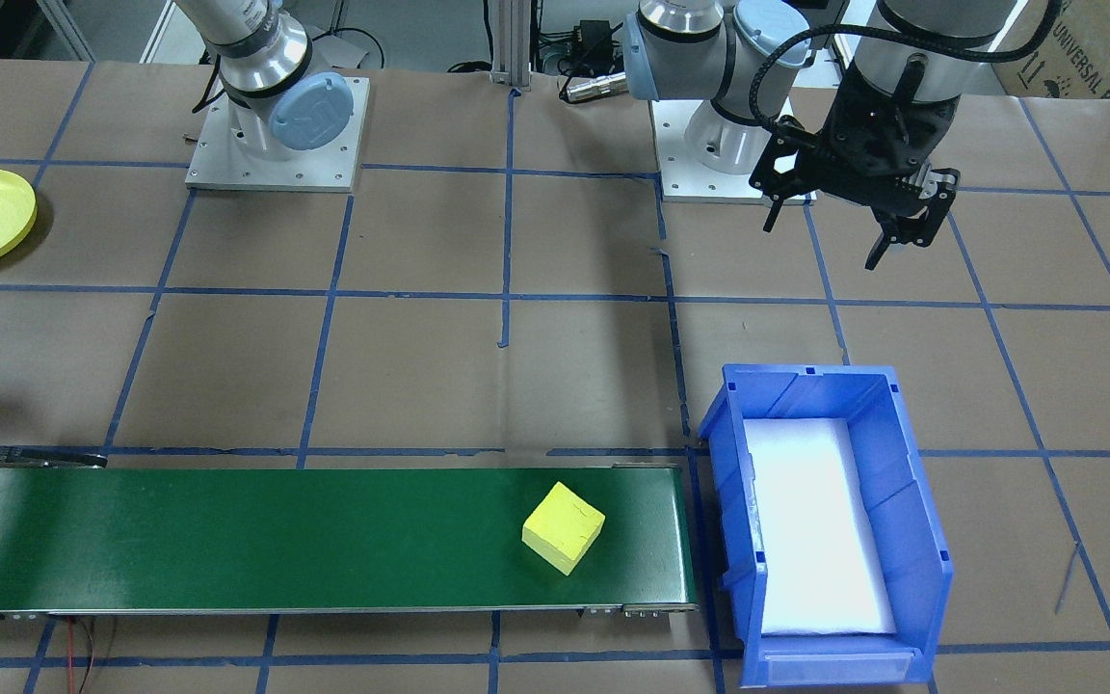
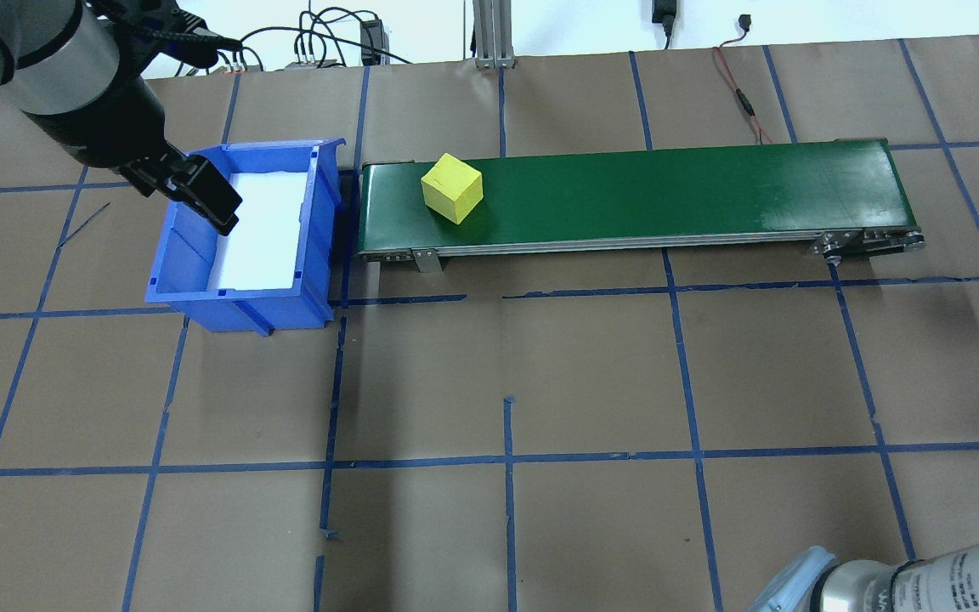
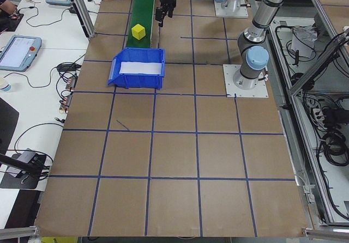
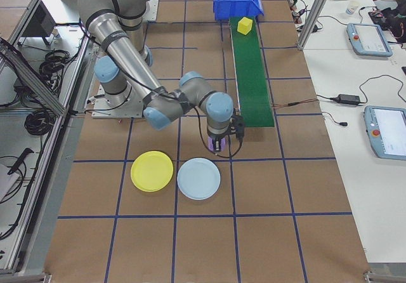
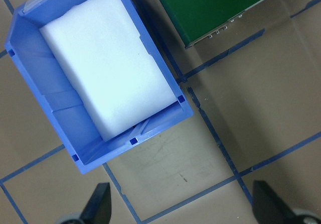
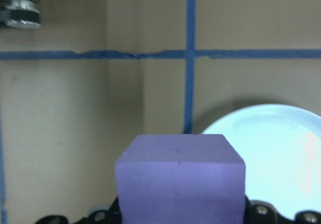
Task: Move block left to right into plate
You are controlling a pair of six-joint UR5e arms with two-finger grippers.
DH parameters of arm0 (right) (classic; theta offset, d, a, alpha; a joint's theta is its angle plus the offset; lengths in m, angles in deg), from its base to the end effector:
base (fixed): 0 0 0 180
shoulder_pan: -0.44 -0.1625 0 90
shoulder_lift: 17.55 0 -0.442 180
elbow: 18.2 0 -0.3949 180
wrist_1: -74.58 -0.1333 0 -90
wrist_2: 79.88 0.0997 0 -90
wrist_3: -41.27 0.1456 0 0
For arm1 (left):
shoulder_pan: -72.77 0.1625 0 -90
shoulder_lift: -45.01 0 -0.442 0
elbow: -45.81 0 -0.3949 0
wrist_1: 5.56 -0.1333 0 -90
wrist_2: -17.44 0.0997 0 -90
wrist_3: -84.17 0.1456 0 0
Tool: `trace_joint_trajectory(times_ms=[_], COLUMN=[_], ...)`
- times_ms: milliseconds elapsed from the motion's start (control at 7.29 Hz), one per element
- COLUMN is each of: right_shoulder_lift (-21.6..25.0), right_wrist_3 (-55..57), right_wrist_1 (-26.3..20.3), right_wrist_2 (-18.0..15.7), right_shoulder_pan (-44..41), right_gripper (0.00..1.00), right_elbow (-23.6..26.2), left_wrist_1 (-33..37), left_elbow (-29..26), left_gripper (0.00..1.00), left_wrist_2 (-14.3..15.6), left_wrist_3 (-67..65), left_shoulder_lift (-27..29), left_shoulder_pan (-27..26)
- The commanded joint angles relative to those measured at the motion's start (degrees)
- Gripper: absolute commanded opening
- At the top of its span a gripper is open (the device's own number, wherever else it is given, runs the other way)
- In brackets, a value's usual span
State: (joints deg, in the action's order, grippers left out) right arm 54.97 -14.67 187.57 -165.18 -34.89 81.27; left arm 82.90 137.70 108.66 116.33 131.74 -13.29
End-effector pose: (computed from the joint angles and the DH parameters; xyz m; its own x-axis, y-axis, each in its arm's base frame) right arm -0.3845 -0.4505 0.2535 -0.9945 -0.0207 -0.1030 -0.0178 0.9994 -0.0290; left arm -0.0971 -0.4844 0.4730 -0.8808 0.4713 -0.0451 0.4728 0.8806 -0.0318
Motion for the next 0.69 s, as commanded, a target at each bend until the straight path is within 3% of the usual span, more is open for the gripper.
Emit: trace_joint_trajectory(times_ms=[0,137,275,549], right_shoulder_lift=[-4.8,-5.3,-4.8,-4.3], right_wrist_3=[-7.2,-7.1,-6.8,-5.9], right_wrist_1=[8.3,8.4,7.8,6.6], right_wrist_2=[-2.7,-5.3,-5.5,-5.6], right_shoulder_pan=[6.2,6.3,6.4,6.4], right_gripper=[0.36,0.51,1.00,1.00], right_elbow=[2.7,2.9,3.1,2.0], left_wrist_1=[0.6,0.7,0.6,0.5], left_elbow=[0.7,0.8,0.9,0.8], left_gripper=[1.00,1.00,1.00,1.00], left_wrist_2=[-1.3,-1.0,-1.4,-4.6], left_wrist_3=[-0.1,-0.1,-0.1,-2.6], left_shoulder_lift=[-0.2,-0.1,-0.1,0.0], left_shoulder_pan=[0.7,0.8,1.1,1.2])
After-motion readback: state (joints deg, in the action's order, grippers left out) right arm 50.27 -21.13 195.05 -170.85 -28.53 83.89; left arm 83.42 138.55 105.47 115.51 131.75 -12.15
